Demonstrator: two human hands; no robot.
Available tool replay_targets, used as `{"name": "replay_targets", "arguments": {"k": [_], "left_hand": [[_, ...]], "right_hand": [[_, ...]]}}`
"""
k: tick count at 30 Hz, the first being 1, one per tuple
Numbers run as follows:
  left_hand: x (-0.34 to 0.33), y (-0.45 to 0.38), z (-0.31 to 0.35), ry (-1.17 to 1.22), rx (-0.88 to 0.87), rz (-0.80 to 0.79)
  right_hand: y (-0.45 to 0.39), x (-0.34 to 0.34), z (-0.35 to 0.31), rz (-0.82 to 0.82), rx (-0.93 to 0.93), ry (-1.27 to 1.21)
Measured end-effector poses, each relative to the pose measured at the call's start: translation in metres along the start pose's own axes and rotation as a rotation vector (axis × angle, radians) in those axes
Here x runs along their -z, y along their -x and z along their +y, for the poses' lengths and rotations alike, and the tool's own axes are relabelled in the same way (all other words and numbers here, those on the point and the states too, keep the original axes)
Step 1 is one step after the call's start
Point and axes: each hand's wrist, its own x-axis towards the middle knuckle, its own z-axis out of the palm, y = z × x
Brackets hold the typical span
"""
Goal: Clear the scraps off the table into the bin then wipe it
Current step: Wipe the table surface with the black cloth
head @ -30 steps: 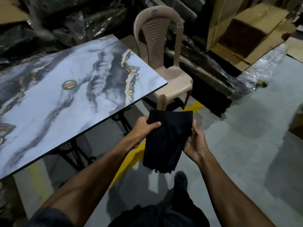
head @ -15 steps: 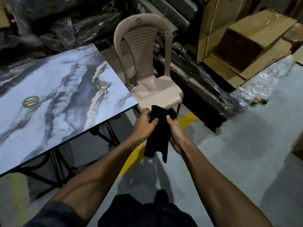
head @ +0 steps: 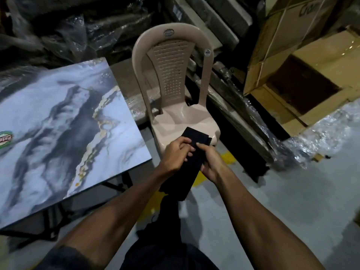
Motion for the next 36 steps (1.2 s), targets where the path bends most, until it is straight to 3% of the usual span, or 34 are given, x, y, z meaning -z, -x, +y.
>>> {"name": "replay_targets", "arguments": {"k": [3,5,9,16,21,26,30,36], "left_hand": [[0.013,-0.056,-0.004,-0.124,-0.021,0.235],[0.023,-0.094,0.000,-0.190,0.091,0.156],[0.035,-0.142,0.018,-0.073,0.259,-0.205],[0.043,-0.208,0.023,0.071,0.155,-0.039],[0.032,-0.248,0.024,-0.086,0.108,0.047],[0.012,-0.274,0.014,-0.370,0.116,0.160],[-0.007,-0.292,0.004,-0.587,0.251,0.168],[-0.021,-0.318,-0.031,-0.452,0.400,0.215]], "right_hand": [[-0.041,-0.007,-0.030,0.101,-0.036,-0.005],[-0.068,-0.016,-0.052,0.139,-0.064,0.014],[-0.110,-0.032,-0.094,0.180,-0.107,0.048],[-0.175,-0.047,-0.139,0.144,-0.118,0.042],[-0.213,-0.028,-0.146,0.084,-0.100,0.418],[-0.254,-0.022,-0.155,-0.050,0.076,0.890],[-0.292,-0.014,-0.159,-0.058,0.115,1.165],[-0.340,0.011,-0.161,-0.211,0.068,1.221]]}}
